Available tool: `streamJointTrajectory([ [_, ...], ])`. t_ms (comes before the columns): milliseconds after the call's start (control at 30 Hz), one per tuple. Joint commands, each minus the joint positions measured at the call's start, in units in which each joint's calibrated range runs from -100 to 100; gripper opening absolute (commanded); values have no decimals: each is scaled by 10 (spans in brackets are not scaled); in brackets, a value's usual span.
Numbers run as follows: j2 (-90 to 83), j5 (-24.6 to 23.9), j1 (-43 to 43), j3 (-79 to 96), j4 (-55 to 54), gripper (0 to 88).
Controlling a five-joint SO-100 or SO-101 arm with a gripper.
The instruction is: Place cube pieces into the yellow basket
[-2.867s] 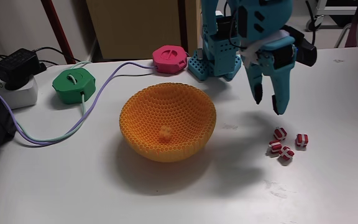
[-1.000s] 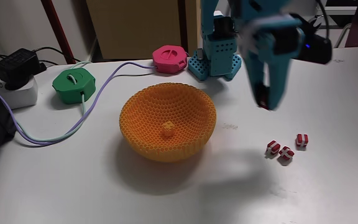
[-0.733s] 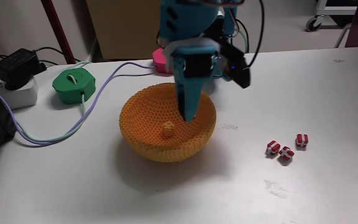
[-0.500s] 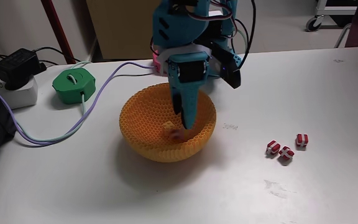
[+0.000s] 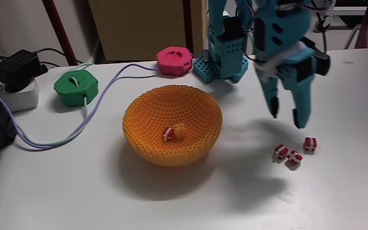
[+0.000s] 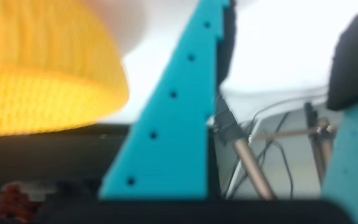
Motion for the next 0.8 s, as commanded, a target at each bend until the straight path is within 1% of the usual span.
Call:
streamJointTrajectory([
  [0,48,-28,-35,-6,-42,219],
  [133,102,-40,-22,-19,-78,217],
  [467,169,-41,37,-19,-136,204],
  [767,202,-44,27,0,-175,204],
])
